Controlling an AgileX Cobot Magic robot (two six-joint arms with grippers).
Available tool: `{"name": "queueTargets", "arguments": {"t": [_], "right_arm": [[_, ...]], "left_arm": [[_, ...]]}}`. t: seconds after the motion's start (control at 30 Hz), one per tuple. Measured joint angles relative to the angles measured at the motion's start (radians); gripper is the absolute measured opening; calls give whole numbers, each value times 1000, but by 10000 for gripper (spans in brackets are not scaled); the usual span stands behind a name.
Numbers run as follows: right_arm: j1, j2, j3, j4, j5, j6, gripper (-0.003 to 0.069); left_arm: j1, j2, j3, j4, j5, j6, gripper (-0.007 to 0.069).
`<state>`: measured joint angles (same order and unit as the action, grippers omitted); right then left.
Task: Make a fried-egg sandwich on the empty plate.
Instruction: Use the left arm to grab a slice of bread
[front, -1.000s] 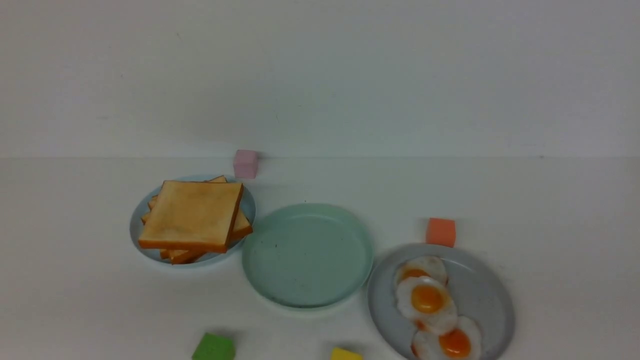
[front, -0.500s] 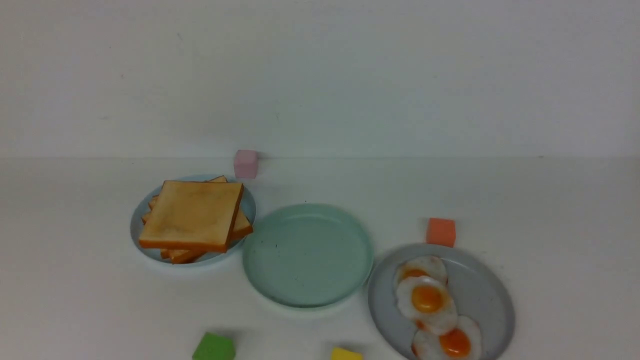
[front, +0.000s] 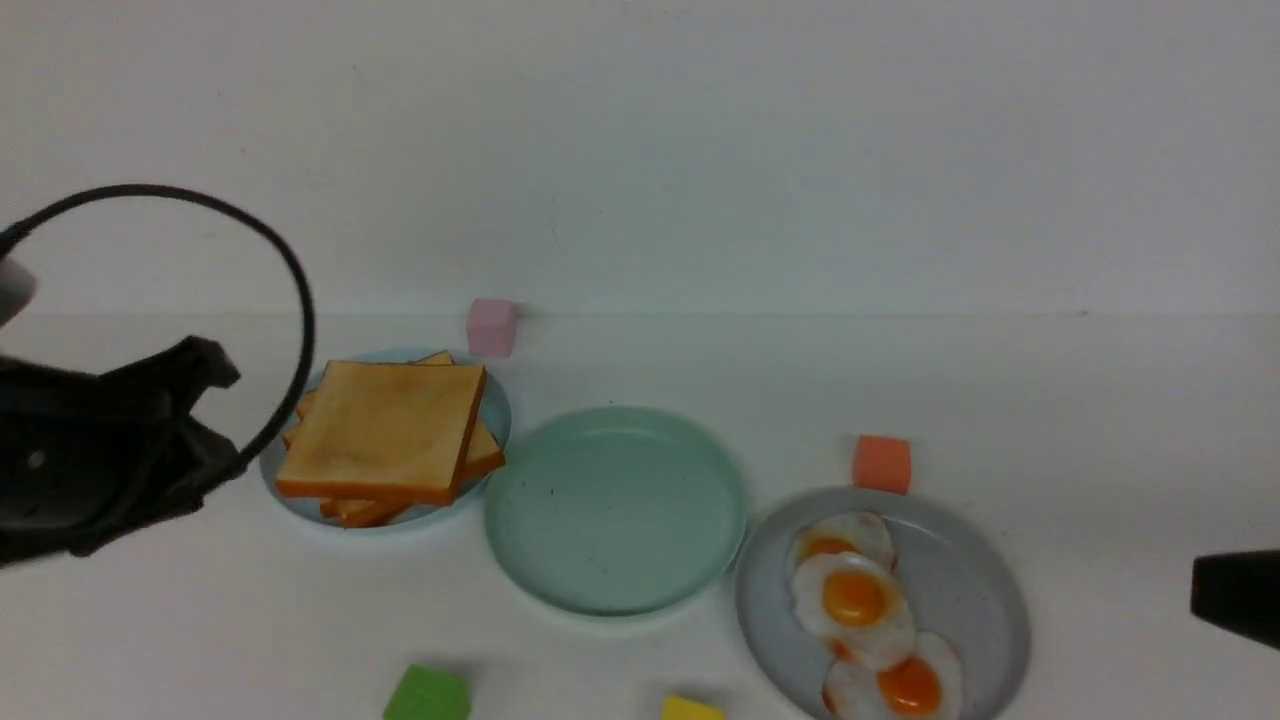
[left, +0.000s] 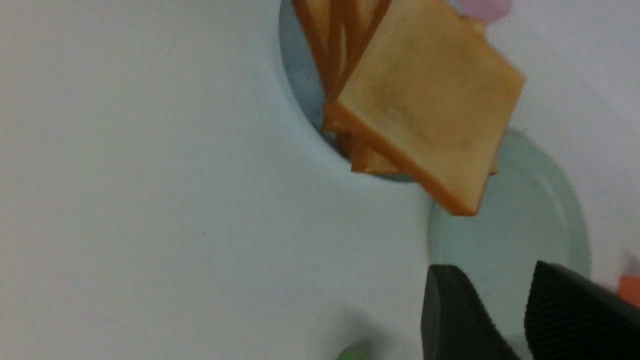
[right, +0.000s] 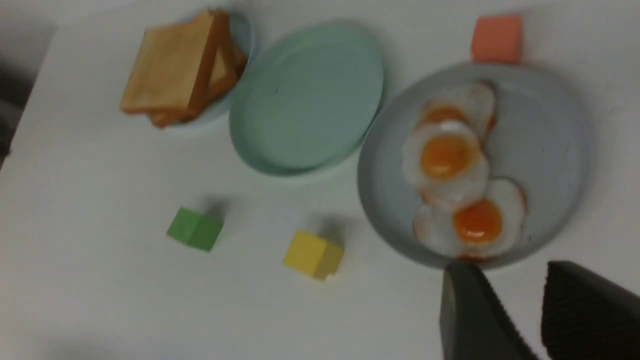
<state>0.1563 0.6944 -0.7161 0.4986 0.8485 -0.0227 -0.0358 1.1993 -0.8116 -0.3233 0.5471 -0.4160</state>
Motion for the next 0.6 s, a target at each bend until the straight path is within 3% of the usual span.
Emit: {"name": "queueTargets", "arguments": {"t": [0.2, 0.33, 0.47, 0.6], "right_arm": [[3, 2, 0, 10, 39, -30, 245], [3, 2, 0, 10, 107, -36, 245], [3, 2, 0, 11, 139, -36, 245], [3, 2, 0, 11, 143, -36, 245]], "left_arm": [[60, 297, -250, -112, 172, 189, 264], [119, 426, -329, -222, 240, 346, 335], [153, 483, -345, -243, 233, 463, 423], [159, 523, -347, -275, 190, 539, 461]]}}
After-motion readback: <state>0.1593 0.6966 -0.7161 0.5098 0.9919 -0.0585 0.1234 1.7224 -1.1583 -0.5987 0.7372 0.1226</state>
